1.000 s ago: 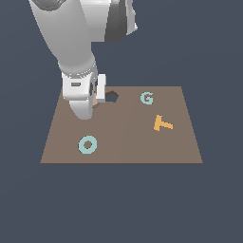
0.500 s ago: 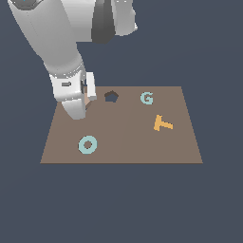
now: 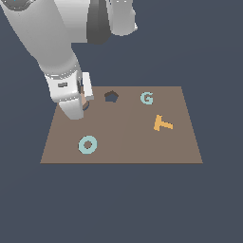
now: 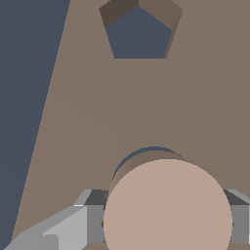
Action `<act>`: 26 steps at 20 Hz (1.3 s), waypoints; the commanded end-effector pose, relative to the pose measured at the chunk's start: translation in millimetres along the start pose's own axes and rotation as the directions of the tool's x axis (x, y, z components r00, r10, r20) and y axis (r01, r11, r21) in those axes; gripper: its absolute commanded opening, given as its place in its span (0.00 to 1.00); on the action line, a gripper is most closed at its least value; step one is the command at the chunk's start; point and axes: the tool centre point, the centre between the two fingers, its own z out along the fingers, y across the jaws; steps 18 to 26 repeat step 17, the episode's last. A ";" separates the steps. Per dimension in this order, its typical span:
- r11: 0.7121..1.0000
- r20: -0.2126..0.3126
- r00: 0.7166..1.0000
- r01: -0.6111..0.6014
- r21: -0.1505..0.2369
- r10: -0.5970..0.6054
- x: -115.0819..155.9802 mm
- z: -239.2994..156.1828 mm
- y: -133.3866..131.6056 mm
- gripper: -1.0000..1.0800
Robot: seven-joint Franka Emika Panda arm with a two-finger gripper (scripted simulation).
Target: Insert a designated object into the corresponding slot on a board.
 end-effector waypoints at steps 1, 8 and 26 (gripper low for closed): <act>1.000 0.000 1.000 0.000 0.000 0.000 0.0 0.4 0.1 0.00; 1.000 0.001 1.000 0.004 0.000 -0.004 -0.1 9.8 0.7 0.96; 1.000 0.001 1.000 0.004 0.000 -0.004 -0.1 9.8 0.7 0.96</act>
